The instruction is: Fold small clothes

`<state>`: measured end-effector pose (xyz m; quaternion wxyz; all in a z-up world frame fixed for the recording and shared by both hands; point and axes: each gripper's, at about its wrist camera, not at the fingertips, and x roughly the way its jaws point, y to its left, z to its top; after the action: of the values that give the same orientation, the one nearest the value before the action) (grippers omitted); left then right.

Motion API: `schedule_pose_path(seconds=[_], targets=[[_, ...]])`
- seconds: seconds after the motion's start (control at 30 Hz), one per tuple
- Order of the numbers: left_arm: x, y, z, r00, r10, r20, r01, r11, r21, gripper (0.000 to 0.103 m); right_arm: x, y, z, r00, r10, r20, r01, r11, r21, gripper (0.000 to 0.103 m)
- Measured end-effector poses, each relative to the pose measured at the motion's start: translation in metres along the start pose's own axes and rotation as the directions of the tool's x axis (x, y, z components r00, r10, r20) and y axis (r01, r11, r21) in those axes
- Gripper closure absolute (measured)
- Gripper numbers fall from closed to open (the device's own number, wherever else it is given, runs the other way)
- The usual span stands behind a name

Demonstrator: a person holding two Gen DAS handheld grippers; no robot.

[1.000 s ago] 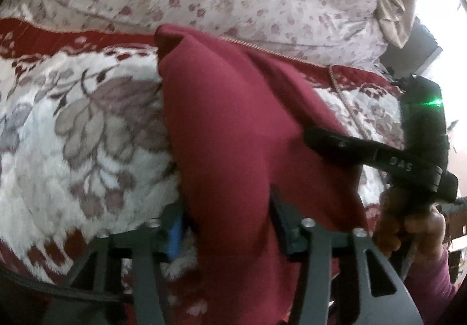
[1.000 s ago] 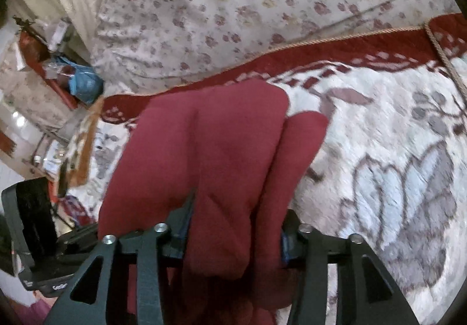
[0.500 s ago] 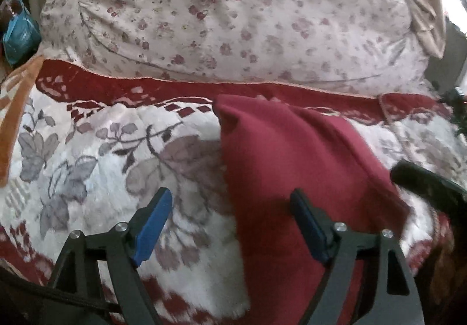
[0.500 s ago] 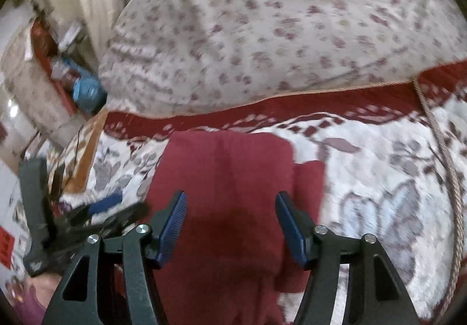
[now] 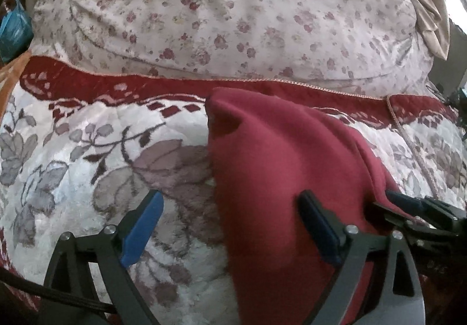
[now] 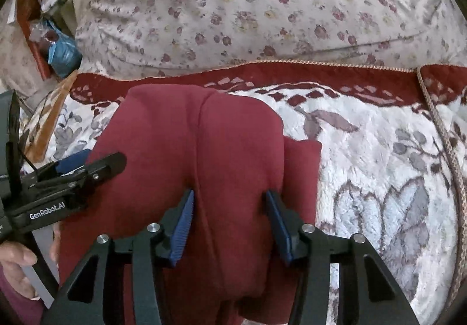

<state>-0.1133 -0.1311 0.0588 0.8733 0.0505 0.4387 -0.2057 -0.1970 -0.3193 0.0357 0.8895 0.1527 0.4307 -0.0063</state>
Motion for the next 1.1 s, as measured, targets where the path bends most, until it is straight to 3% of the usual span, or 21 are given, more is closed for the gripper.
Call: schedule_pose_path(seconds=[0.37, 0.53, 0.73, 0.83, 1.1], targets=[[-0.018, -0.001, -0.009, 0.993, 0.061, 0.099, -0.063, 0.998, 0.023, 0.009, -0.039, 0.009, 0.001, 0.996, -0.003, 0.089, -0.001, 0.999, 0.047, 0.043], [-0.028, -0.001, -0.011, 0.991, 0.073, 0.115, -0.077, 0.996, 0.034, 0.009, -0.02, 0.006, -0.005, 0.993, -0.115, 0.034, 0.114, 0.993, 0.026, 0.037], [-0.04, 0.001, -0.014, 0.987, 0.103, 0.12, -0.11, 0.992, 0.054, 0.009, -0.037, 0.019, -0.006, 0.98, -0.182, 0.081, 0.184, 0.983, -0.017, 0.035], [-0.047, 0.005, -0.015, 0.984, 0.12, 0.129, -0.124, 0.992, 0.031, 0.009, -0.048, 0.024, -0.009, 0.979, -0.182, 0.094, 0.184, 0.983, -0.01, 0.034], [-0.063, 0.009, -0.019, 0.981, 0.147, 0.128, -0.15, 0.988, 0.019, 0.009, -0.063, 0.041, -0.017, 0.967, -0.214, 0.138, 0.216, 0.976, -0.005, 0.021]])
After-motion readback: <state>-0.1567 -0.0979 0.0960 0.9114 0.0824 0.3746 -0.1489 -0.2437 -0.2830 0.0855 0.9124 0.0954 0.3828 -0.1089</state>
